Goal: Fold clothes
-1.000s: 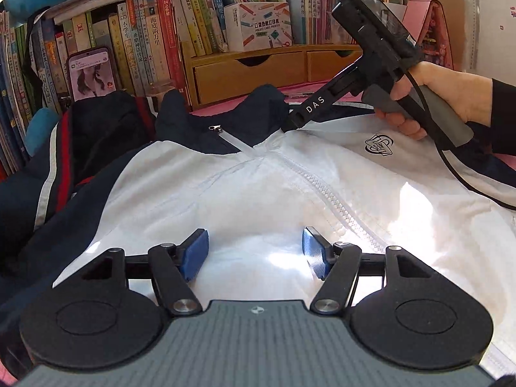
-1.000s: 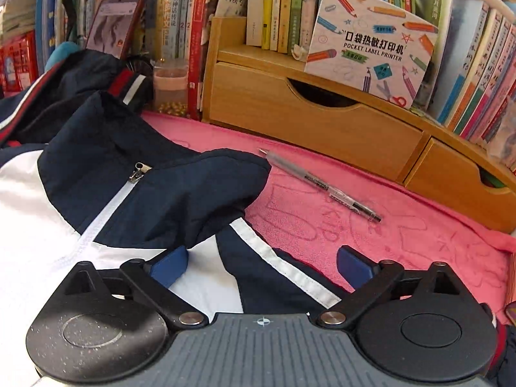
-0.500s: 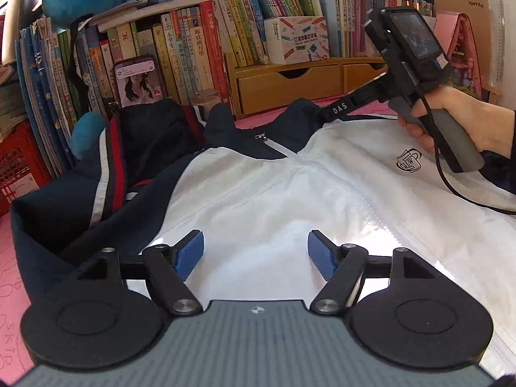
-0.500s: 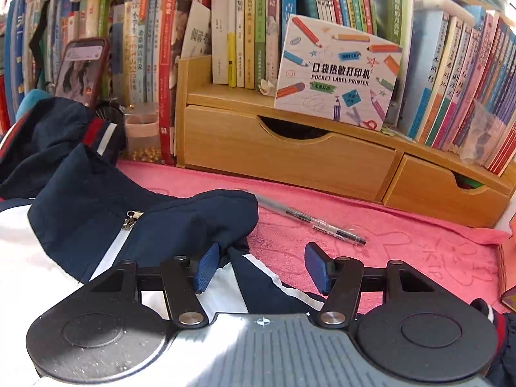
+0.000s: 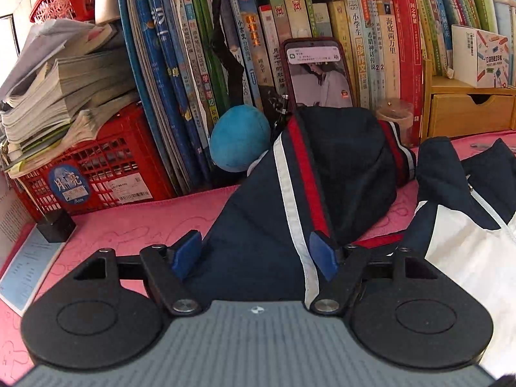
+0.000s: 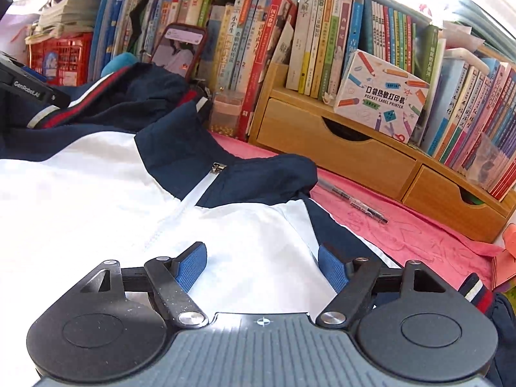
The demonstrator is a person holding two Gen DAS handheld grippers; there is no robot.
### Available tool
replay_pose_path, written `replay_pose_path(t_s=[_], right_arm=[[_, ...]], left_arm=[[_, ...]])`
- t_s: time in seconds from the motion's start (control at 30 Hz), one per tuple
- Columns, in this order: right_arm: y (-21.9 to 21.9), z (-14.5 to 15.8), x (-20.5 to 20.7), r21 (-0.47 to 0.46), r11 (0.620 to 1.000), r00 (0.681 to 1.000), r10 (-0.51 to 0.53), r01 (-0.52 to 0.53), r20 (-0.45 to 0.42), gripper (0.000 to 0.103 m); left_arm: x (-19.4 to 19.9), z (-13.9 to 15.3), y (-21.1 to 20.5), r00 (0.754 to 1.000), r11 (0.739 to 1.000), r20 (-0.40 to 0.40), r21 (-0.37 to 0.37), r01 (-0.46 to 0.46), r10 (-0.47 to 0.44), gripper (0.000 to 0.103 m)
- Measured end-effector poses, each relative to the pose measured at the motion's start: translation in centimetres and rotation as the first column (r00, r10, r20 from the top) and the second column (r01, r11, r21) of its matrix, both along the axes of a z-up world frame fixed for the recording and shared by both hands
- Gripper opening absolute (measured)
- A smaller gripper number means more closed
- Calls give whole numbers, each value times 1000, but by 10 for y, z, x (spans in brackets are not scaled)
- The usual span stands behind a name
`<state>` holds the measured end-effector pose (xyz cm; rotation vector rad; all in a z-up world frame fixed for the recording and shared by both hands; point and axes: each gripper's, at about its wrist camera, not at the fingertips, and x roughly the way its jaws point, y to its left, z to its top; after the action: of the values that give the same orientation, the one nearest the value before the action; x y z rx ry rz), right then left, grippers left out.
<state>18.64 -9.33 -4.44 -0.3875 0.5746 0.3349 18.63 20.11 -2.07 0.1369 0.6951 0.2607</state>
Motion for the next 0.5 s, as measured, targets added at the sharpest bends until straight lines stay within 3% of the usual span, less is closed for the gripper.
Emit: replay_pose_path(t_s=[0.03,0.13,0.3,0.5], right_arm=[[1,-1,0,-6,1000,1000,-1,1,1,77],[2,-1,0,-12,1000,1000,-5,5,7,79],[-1,-3,3,-5,1000,1000,-15,15,3,83],[-5,-3,7,13,1000,1000,-21,21,-12,85]], left_arm=[[0,-5,0,1000,1000,-13,7,-5,5,38],[-12,-7,4,999,999,-6,41,-35,35,18],[-40,-5,24,993,988,12,99,-118,118,15],[-93,1,80,960,957,-11,77,-279,280,16]])
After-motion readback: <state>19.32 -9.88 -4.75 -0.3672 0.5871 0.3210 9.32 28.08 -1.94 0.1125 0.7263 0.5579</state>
